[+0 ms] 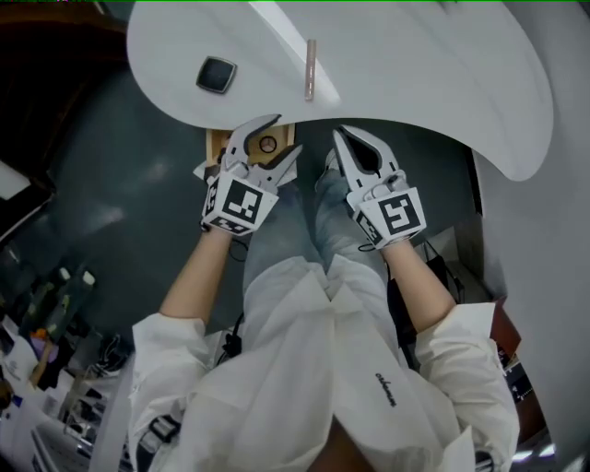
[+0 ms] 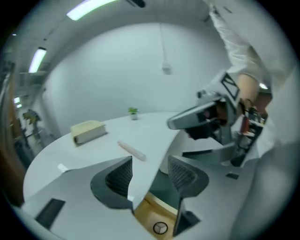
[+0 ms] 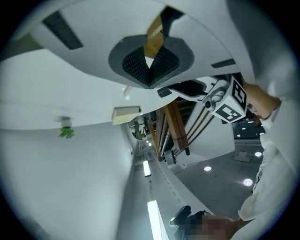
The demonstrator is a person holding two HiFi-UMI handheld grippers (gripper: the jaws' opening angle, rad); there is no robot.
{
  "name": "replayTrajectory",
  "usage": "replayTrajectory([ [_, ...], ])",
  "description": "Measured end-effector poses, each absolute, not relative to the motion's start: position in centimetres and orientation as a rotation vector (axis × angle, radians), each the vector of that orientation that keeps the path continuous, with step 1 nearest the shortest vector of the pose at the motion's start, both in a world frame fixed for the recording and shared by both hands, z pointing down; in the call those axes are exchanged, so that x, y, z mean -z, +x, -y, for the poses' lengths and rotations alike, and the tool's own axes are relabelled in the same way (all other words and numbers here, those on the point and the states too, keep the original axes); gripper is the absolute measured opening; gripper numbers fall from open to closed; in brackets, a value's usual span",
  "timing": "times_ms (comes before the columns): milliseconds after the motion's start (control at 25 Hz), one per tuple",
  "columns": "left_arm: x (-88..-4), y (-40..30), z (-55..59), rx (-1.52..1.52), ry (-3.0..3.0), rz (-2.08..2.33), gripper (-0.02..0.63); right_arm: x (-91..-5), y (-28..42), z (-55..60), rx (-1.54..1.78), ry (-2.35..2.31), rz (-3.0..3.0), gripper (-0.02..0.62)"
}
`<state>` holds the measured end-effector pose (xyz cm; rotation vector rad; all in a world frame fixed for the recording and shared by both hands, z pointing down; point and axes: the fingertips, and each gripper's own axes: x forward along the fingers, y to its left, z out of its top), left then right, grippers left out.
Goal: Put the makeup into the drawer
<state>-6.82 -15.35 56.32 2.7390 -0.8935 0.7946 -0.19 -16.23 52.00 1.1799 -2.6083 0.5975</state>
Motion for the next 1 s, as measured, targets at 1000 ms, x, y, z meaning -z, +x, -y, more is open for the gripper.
replayTrajectory([
  [1000, -61.5, -2.2, 24.2, -0.966, 2.153, 1.290, 0.085, -52.5, 6.2, 18.7, -0.593, 1.262, 2.551, 0.017],
])
